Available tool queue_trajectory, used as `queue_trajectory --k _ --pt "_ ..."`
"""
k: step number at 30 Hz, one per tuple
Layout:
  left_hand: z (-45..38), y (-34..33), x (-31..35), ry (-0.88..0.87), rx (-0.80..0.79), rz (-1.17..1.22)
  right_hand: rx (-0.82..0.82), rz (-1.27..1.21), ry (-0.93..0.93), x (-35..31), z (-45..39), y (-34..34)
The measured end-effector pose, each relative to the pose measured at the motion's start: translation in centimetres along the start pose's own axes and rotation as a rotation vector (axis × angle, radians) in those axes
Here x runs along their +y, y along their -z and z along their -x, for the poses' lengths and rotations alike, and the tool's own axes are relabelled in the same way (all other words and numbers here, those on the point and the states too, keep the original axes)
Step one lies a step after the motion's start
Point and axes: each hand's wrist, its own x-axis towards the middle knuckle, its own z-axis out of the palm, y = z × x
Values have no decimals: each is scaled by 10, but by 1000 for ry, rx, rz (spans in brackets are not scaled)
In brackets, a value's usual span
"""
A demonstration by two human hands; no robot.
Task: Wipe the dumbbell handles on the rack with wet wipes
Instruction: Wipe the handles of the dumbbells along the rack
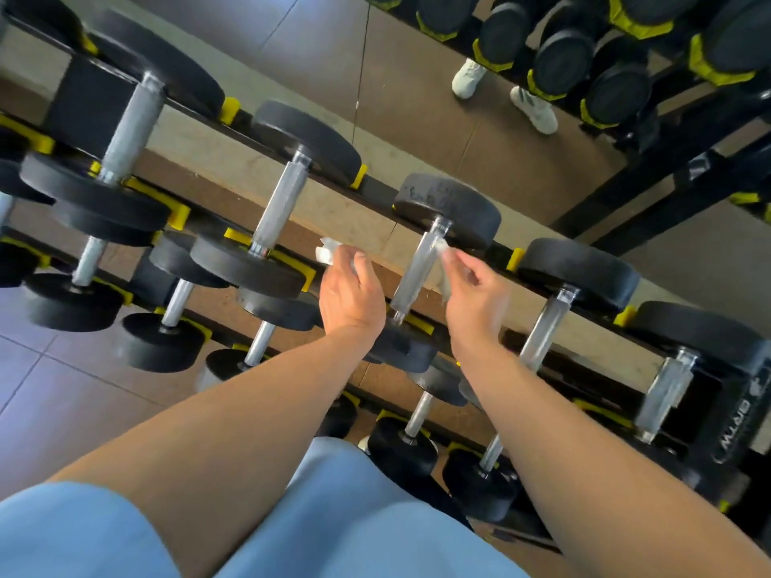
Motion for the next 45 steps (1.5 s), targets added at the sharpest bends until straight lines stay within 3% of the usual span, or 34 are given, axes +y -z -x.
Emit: queue_trajectory --k 3,8,10,12,14,16,18,21,25,28,31,33,35,37,39,42,45 --pt "-1 1 -1 -3 -19 -17 -89 46 -3 17 18 -20" --pt "-2 4 1 0 -58 -32 55 -82 -170 15 11 -33" --pt "-1 6 2 6 -64 -33 58 -17 -119 13 6 -37" --pt "-1 7 3 5 -65 -35 78 180 122 13 4 -35" --pt "-1 6 3 5 -68 -42 84 405 506 14 -1 -31" --pt "-1 6 3 -1 -68 -50 -32 624 853 10 -15 -28" --pt "-2 6 2 3 -79 -45 -225 874 980 1 -33 -25" --pt "-4 6 1 10 -78 -22 -458 1129 949 -13 -52 -21" --pt "-1 6 4 10 -41 -10 -639 1184 926 -17 -35 -21" --pt "-2 5 1 2 -19 28 -777 1114 743 -12 -8 -25" --pt "-1 4 1 -7 -14 29 -791 791 454 -27 -13 -21" --pt "1 4 2 -4 -18 24 -586 726 575 -38 -29 -16" --pt "1 3 1 3 -8 20 -471 947 837 -42 -46 -14" --pt "1 3 1 2 -3 18 -591 1252 975 -37 -52 -18" --pt "1 4 2 -4 6 26 -671 1354 968 -30 -48 -22" --pt "0 2 1 -6 27 26 -710 1314 1048 -19 -40 -21" --pt "-1 1 -1 -10 27 32 -792 1229 1000 -11 -25 -16"
